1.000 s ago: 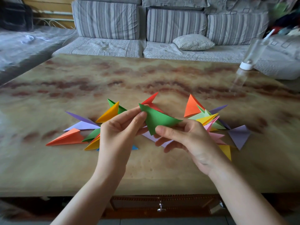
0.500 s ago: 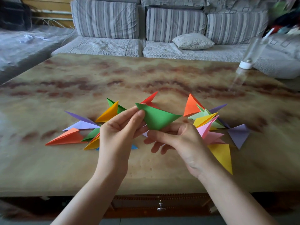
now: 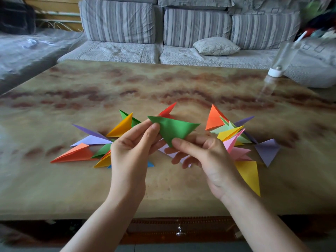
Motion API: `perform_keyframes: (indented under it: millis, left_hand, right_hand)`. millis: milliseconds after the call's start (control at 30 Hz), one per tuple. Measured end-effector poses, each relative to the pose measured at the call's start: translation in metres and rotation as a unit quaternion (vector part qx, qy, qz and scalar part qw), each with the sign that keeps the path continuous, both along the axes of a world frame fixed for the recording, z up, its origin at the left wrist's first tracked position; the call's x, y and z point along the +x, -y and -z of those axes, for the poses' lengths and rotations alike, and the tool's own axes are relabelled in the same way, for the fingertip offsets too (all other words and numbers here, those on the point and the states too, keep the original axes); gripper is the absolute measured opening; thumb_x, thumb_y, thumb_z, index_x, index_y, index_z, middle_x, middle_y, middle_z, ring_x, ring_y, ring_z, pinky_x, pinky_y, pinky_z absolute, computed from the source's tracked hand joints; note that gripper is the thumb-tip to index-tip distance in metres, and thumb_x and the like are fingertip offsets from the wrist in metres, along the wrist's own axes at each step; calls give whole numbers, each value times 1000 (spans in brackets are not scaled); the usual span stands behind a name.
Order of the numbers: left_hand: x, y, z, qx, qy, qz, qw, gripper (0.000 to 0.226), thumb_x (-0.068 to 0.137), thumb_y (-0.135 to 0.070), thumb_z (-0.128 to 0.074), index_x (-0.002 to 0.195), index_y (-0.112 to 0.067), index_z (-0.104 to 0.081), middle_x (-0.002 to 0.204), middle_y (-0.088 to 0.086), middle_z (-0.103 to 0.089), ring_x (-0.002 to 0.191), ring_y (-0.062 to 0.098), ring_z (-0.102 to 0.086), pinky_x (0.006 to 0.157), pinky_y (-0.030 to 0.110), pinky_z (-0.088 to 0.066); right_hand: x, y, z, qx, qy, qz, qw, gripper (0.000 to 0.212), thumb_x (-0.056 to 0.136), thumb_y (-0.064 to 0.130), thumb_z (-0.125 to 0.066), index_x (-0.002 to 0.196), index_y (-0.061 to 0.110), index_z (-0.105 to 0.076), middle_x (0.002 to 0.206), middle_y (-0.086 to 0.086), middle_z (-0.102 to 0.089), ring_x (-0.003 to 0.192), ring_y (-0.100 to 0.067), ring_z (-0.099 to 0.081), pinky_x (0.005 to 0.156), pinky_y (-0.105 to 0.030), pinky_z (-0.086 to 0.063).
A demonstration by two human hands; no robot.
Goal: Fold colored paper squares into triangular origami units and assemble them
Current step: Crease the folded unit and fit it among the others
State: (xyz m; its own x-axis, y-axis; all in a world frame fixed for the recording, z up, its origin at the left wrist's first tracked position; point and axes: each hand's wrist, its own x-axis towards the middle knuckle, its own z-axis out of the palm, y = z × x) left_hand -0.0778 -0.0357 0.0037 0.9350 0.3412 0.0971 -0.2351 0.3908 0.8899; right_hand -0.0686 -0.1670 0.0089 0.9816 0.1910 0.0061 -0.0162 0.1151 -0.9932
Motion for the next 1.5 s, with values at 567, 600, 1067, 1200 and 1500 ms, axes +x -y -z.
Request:
perform_keyframes:
  millis: [567,600,1067,1200,1500]
  left_hand:
    - [-4,7,3,28,27,-36,999,17,82,-7,-62,97,-3,-70,78,-1,-75,73,8,-69,65,18,-54]
    - [-4,7,2,29,26,-35,999,16,83,-6,-62,96,-5,-70,79,-2,-75,73,8,-69,66,18,-54]
    - [-2,5,4,16,19,-42,999,16,83,-8,-63,98,-6,-70,85,2,-75,81,16,-71,69,22,-56]
    - [-2,4,4,23,21,-41,999,22,82,-10,-63,102,-4,-70,88,3,-75,85,19,-71,71,23,-56]
    - [-2,5,4,21,19,-49,998,15,83,-8,-63,97,-8,-71,83,2,-75,80,15,-71,69,22,-56]
  right_hand:
    - [0,-2,0,35,2,58,998,21,69,20,-72,81,3,-72,74,-11,-73,55,-19,-66,50,-19,-46]
    - [0,-1,0,39,-1,61,997,25,67,23,-72,82,3,-73,73,-12,-72,56,-20,-66,50,-19,-47]
    - [4,3,-2,87,-6,93,992,8,66,22,-70,68,15,-75,65,-3,-68,55,-17,-64,45,-19,-44]
    - [3,3,-1,94,-1,104,990,7,65,20,-70,64,16,-75,61,-1,-67,55,-16,-64,46,-17,-43]
    - [3,3,-3,111,-6,108,988,20,80,11,-64,64,18,-72,62,0,-64,55,-17,-66,43,-19,-42]
